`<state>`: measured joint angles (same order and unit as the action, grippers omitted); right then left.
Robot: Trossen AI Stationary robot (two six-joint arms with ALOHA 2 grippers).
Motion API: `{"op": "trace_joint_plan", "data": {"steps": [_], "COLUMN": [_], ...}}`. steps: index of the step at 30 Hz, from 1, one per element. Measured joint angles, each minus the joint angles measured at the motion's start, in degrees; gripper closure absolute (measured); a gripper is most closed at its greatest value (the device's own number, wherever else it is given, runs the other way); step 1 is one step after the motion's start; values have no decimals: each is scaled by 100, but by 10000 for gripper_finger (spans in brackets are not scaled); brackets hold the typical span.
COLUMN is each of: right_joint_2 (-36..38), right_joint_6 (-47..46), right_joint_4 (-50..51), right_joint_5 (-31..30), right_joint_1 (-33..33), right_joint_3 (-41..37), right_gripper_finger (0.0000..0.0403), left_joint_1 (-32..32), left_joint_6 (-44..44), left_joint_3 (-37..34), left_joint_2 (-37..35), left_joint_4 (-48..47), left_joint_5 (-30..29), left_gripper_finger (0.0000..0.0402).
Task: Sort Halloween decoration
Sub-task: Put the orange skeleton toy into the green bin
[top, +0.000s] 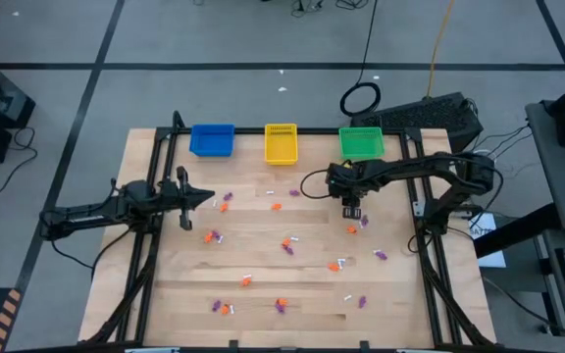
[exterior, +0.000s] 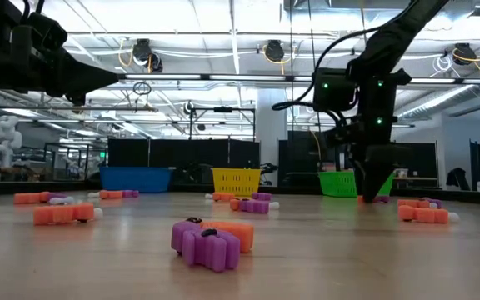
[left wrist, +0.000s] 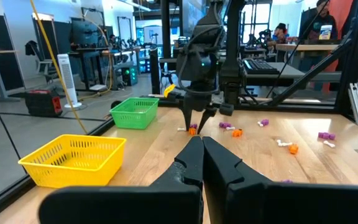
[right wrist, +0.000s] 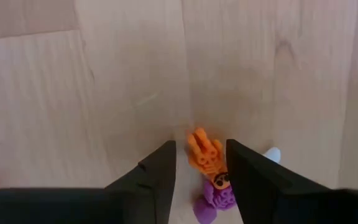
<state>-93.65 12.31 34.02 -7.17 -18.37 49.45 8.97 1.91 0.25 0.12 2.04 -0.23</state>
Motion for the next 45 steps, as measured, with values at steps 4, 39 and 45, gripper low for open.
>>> {"op": "trace_joint_plan", "data": {"steps": [4, 39, 45], "right_joint_2": [-148, 861, 223], "right_joint_6": [-171, -2670, -2287], "right_joint_4": [146, 660, 599], "right_joint_5": [146, -621, -455], "right_joint_1": [-2, -1669, -2946], "right_joint_3": [91, 1510, 1593], "right_gripper_finger": [294, 399, 399], "left_joint_1": [0, 0, 2], "left_joint_6": [0, 0, 0], "left_joint_3": [0, 2, 0], "left_joint_2": [0, 0, 0], "left_joint_4": [0, -1, 0], "left_joint_5": [0, 0, 0], "left_gripper_finger": [402, 402, 402]}}
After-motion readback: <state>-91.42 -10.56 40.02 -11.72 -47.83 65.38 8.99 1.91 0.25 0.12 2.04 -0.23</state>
